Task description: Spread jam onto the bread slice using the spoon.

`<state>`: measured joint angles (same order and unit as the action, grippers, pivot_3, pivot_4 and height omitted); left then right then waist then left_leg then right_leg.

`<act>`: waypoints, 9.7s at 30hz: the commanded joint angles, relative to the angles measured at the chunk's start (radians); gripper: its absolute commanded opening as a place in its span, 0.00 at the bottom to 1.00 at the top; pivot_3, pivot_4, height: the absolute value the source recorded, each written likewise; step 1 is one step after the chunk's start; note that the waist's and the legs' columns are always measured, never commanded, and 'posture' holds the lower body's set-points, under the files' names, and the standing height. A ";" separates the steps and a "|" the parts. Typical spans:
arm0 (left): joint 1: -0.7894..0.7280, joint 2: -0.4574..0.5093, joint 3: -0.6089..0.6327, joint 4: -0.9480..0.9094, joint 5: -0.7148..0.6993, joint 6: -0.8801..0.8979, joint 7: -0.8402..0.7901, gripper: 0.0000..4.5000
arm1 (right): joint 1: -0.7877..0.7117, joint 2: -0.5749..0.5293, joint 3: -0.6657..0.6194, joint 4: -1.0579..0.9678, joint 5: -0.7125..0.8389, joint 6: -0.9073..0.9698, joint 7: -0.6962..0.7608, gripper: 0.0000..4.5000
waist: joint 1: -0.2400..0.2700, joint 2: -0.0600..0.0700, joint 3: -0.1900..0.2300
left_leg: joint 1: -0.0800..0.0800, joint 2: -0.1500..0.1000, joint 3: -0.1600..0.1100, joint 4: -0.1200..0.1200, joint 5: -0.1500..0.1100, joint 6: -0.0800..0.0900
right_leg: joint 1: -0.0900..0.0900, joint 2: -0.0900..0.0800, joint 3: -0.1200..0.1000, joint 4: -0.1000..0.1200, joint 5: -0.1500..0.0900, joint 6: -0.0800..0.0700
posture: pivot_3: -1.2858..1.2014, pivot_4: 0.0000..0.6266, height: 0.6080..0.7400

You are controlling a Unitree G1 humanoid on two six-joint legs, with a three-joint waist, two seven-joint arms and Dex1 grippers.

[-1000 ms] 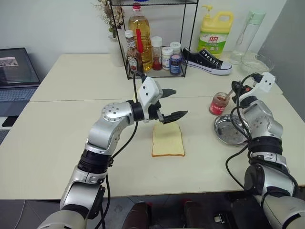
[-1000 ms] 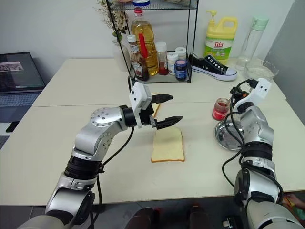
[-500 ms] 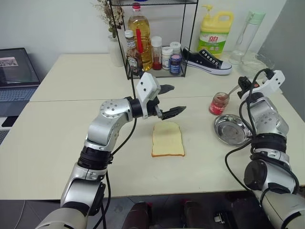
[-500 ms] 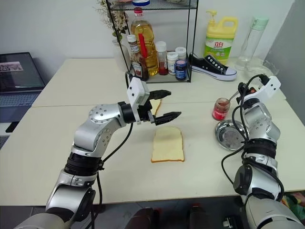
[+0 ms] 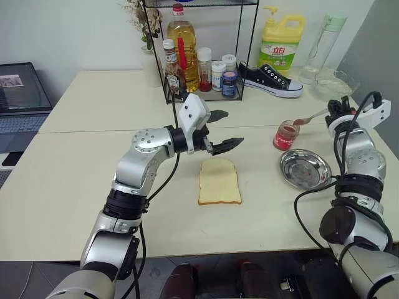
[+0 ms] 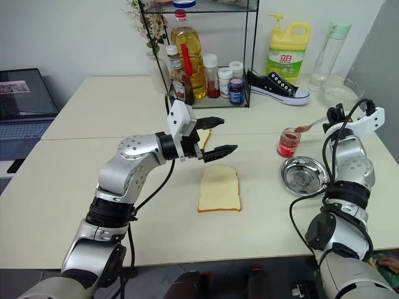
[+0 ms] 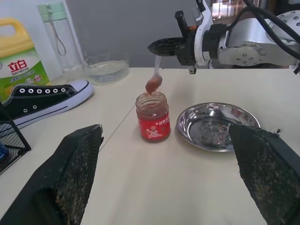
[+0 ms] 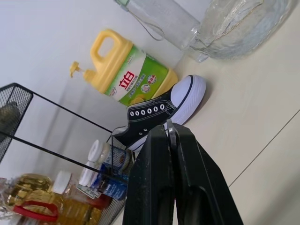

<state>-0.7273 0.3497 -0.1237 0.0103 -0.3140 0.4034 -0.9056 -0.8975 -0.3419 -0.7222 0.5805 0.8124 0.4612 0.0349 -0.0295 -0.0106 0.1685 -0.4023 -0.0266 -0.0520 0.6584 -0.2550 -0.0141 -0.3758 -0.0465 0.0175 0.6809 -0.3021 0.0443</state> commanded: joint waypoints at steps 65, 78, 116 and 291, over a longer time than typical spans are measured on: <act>0.515 0.359 0.194 -0.430 -0.165 0.208 0.060 1.00 | 0.383 0.264 0.750 -0.697 -0.379 0.130 0.171 0.01 | -0.001 0.002 0.000 | 0.001 0.001 0.001 -0.012 0.001 -0.002 | -0.008 -0.004 -0.001 0.001 -0.001 -0.001 | 0.52 0.24 1.00; 0.512 0.379 0.179 -0.437 -0.180 0.209 0.018 1.00 | 0.356 0.417 0.565 -0.800 -0.092 0.340 0.084 0.01 | -0.003 0.002 0.000 | 0.001 0.001 0.001 -0.012 0.001 -0.002 | -0.009 -0.004 0.000 0.001 -0.001 -0.001 | 0.52 0.24 1.00; 0.580 0.482 0.155 -0.499 -0.241 0.207 -0.120 1.00 | 0.453 0.148 0.881 -0.864 -0.358 0.236 0.349 0.01 | 0.001 0.001 0.000 | 0.001 0.001 0.000 -0.012 0.001 -0.002 | -0.007 -0.004 -0.001 0.000 -0.001 -0.001 | 0.52 0.24 1.00; 0.597 0.536 0.193 -0.495 -0.252 0.224 -0.142 1.00 | 0.300 0.268 0.376 -0.453 0.075 0.538 0.190 0.01 | -0.003 0.000 0.000 | 0.002 0.002 0.002 -0.013 0.001 -0.002 | -0.007 -0.003 -0.001 0.000 -0.001 -0.001 | 0.52 0.24 1.00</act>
<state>-0.1188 0.8767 0.0568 -0.4650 -0.5509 0.6346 -1.0415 -0.5794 -0.0691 -0.3557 0.1211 0.9019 1.0333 0.2140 -0.0330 -0.0107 0.1681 -0.4001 -0.0245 -0.0502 0.6452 -0.2537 -0.0161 -0.3825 -0.0494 0.0170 0.6810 -0.3026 0.0428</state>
